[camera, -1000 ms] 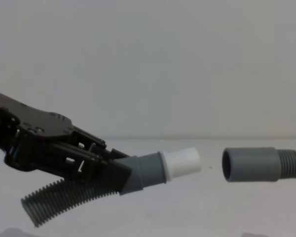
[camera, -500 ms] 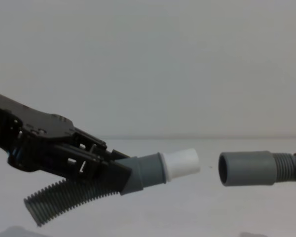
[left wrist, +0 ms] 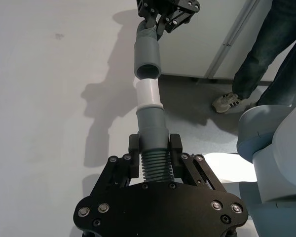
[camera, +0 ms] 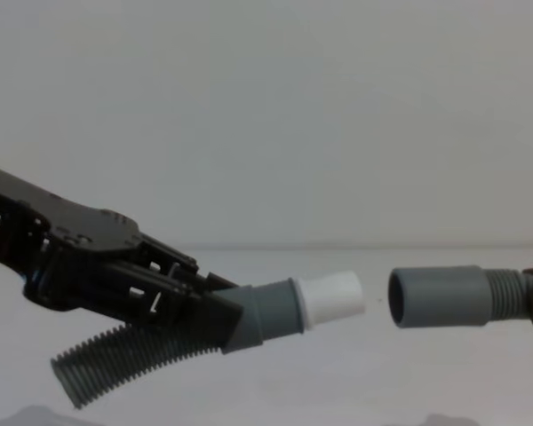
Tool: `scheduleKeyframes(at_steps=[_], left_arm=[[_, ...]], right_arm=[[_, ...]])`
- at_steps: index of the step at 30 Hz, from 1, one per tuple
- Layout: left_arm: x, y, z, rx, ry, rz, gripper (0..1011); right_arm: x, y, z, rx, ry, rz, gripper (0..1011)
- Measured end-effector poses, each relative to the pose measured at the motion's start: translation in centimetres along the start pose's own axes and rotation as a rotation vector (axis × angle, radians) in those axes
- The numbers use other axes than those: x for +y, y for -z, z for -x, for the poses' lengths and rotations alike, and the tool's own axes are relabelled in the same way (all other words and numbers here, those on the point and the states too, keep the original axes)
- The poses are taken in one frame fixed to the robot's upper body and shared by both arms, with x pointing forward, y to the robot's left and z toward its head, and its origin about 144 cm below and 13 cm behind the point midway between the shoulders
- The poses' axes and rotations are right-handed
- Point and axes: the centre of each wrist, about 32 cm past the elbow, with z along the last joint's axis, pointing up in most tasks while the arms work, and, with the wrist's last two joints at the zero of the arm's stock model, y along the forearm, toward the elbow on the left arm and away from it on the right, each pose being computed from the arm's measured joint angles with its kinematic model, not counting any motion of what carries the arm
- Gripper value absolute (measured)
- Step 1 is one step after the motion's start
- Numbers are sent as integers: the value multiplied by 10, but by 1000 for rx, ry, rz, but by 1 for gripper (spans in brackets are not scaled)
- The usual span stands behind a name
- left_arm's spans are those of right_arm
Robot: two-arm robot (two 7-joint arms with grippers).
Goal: Use both hands to pick up one end of the pipe from the table, align the ends, and insert them.
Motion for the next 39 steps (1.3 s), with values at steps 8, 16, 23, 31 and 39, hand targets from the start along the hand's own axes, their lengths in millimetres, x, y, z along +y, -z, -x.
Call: scheduleKeyframes(at_steps=[8,16,23,31,39], left_arm=[[-1,0,-2,3,3,-2,327],[-2,-1,-4,5,4,-3,327],[-3,-1,-6,6,6,-3,327],[-4,-2,-6,7,7,-3,327],[-4,-2,-5,9,7,-4,327]], right_arm=[[1,-1,-1,-2,-1,-3,52],[2,-2,-2,-3,-4,-7,53],[3,-3,-1,-4,-9,-11,52],[5,-4,-1,-3,-10,-15,53],[7,-5,-1,-3,-8,-17,52]])
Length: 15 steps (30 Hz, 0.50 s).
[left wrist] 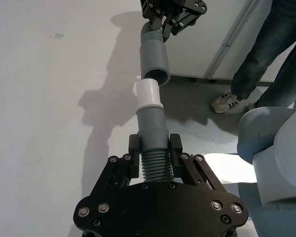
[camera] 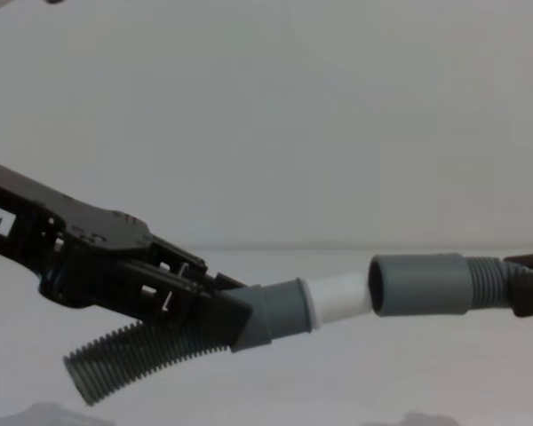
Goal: Use both hands to pick up one end of the pipe from the table, align the ends, and insert them.
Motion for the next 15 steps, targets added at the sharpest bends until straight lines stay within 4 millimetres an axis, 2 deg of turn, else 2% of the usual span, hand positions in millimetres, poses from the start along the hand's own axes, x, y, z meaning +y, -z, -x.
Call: scheduleKeyframes(at_steps=[15], left_arm=[[0,-2,1,0,2,-4,327]], right_arm=[[2,-1,0,-1,-2,-5,52]])
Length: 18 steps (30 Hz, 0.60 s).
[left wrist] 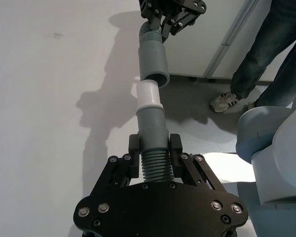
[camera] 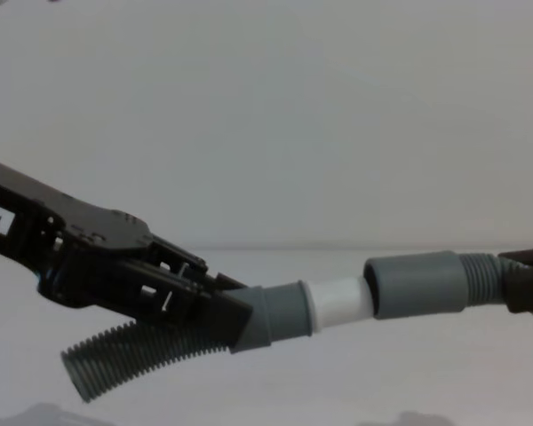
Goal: Use both hands to pick up one end of the pipe from the table, align the ends, and insert them.
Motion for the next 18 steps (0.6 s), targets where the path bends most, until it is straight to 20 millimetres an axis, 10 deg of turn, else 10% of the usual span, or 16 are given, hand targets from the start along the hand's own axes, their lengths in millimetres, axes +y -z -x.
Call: scheduleKeyframes(at_steps=[18], left_arm=[[0,-1,2,0,0,0,327]], right_arm=[[1,-1,0,1,-5,5,52]])
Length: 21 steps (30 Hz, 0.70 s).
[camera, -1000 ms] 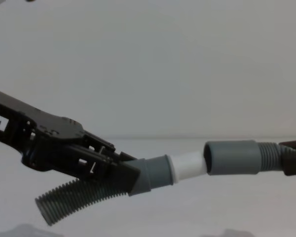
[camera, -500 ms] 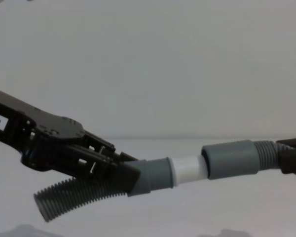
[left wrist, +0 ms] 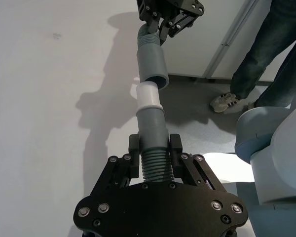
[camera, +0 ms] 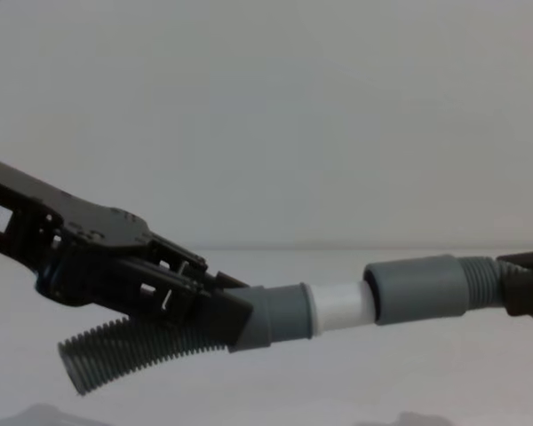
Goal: Use both hands to pick up one end of the pipe from the table, align the ends, and insert them.
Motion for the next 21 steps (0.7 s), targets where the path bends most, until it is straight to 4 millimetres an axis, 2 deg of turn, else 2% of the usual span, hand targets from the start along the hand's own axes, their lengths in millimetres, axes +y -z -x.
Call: scheduleKeyframes(at_steps=[21], left_arm=[[2,0,5,7,-7,-8,327]], right_arm=[[-3,3,-2,7,2,24,52]])
